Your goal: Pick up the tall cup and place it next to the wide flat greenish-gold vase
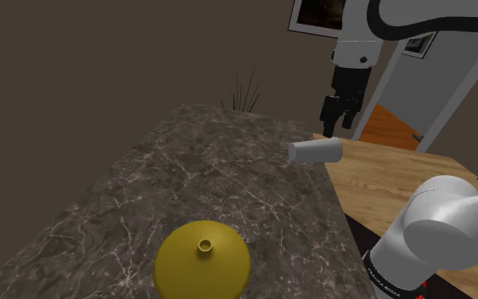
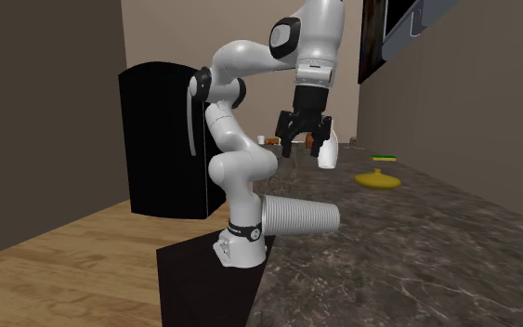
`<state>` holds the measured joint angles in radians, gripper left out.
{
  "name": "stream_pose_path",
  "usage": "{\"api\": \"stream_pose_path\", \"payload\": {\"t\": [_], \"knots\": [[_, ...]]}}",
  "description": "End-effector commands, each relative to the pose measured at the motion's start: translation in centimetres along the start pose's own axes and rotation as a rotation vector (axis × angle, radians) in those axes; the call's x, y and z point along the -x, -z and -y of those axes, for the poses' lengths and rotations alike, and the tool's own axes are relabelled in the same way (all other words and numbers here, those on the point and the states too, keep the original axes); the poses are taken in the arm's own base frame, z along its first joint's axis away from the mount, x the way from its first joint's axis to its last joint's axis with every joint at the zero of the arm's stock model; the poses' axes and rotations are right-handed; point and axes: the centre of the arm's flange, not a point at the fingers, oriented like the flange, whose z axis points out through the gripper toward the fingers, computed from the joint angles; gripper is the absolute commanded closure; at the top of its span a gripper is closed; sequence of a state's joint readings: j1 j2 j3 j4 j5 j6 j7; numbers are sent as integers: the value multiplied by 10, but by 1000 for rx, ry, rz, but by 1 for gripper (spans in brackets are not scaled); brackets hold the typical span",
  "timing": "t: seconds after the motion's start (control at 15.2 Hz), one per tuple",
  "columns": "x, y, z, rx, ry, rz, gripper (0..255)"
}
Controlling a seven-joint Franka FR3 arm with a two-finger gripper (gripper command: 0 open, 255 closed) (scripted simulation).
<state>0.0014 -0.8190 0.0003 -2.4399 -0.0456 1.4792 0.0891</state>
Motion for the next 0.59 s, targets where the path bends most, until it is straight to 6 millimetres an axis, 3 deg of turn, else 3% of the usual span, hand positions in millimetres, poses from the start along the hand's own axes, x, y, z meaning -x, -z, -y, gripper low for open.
{"api": "stream_pose_path", "payload": {"t": [0.0, 0.26, 0.53], "knots": [[0, 0, 0, 0, 0, 0, 0], [-40, -21, -16, 53, 501, 8, 0], [-84, -43, -12, 107, 1002, 16, 0]]}}
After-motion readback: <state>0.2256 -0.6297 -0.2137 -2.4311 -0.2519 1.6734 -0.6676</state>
